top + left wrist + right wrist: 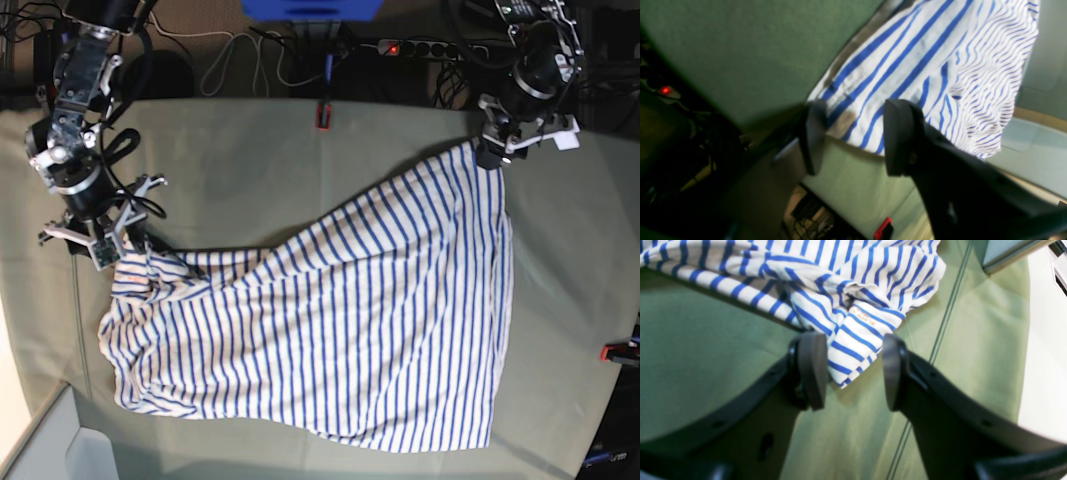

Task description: Layout the t-shirt on the table in an organized manner, then fold the t-shirt properly

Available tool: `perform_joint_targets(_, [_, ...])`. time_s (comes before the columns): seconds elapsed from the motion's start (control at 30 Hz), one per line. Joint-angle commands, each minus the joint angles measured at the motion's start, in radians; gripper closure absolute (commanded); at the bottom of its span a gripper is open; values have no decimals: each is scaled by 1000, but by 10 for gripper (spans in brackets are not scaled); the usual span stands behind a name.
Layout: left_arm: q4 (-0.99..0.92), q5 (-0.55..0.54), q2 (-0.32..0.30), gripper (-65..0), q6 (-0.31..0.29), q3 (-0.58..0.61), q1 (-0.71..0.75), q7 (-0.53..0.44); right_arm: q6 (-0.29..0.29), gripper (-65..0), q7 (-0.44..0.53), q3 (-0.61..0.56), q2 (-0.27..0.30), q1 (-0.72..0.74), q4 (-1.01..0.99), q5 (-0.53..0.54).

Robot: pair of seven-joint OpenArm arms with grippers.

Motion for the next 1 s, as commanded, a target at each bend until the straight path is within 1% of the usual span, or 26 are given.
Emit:
perform_joint_targets(0.0, [-9,-7,-5,-276,5,-1,-7,4,-8,-273,24,3,9,10,16,13])
perform_joint_targets(0.13, [-89,-7,-37,-269,3,0,-27,4,-8,-273,24,3,9,13,16,13])
perform_joint_targets(0.2, [-129,-7,-40,-256,3,0,-42,4,-8,-273,24,3,9,16,20,13])
perform_joint_targets(0.3, [-158,-7,-59,-182,0,-1,-58,4,-8,-277,24,3,8,18,23,13])
perform_joint_targets(0.37, [-164,-11,-65,-115,0,-3,-64,2,-8,-278,24,3,5,18,23,13])
perform_joint_targets(0.47, [-153,-17,-68,0,0,-3,-59,-25,-8,-278,24,-2,3,18,10,13])
perform_joint_targets(0.57, [-109,-17,-69,-7,0,-4,-53,-28,-8,-294,24,-2,1,44,-41,13])
perform_joint_targets(0.7, [14,-19,-59,-2,0,-46,-24,-21,-8,-377,21,1,9,118,-145,13])
perform_joint_targets(0.77, [79,-19,-57,-2,0,-44,-9,-21,-8,-402,21,1,11,156,-199,13])
perform_joint_targets(0.87, [157,-19,-43,-2,0,-49,4,-21,-8,-402,21,1,23,207,-285,12])
perform_joint_targets(0.97, [183,-19,-46,-2,0,-44,19,-21,-8,-402,21,1,24,225,-342,12])
